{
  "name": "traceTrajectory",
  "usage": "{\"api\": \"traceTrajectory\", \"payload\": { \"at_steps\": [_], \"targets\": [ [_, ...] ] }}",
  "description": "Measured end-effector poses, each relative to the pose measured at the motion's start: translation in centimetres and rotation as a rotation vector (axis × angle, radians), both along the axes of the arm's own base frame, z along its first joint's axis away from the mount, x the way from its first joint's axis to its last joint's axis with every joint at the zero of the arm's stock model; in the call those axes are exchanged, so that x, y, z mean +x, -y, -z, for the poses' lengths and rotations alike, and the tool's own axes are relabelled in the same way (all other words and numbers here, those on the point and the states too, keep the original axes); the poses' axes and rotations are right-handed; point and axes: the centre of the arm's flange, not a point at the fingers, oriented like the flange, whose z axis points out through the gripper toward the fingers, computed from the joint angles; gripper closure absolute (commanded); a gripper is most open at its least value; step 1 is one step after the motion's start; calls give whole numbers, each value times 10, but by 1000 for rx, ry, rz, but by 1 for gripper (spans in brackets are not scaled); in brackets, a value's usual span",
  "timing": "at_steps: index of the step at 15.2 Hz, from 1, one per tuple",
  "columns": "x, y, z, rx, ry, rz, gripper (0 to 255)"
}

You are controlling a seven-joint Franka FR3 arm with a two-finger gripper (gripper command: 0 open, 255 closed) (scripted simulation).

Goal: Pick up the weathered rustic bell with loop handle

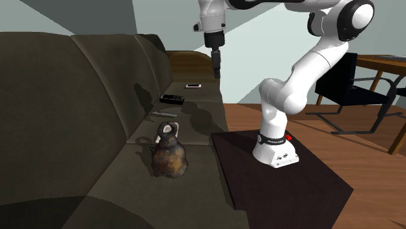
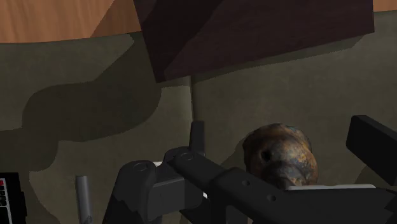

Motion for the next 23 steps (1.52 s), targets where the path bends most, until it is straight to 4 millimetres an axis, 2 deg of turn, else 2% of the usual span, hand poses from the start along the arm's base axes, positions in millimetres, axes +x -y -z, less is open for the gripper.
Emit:
{"api": "traceTrajectory", "payload": {
  "at_steps": [3,8,17,23],
  "targets": [
    [12,1,9,8,2,-8,0],
    [56,2,48,40,13,-39,0],
    [150,-5,115,99,37,-99,0],
    [213,-17,157,139,53,-139,0]
  ]
}}
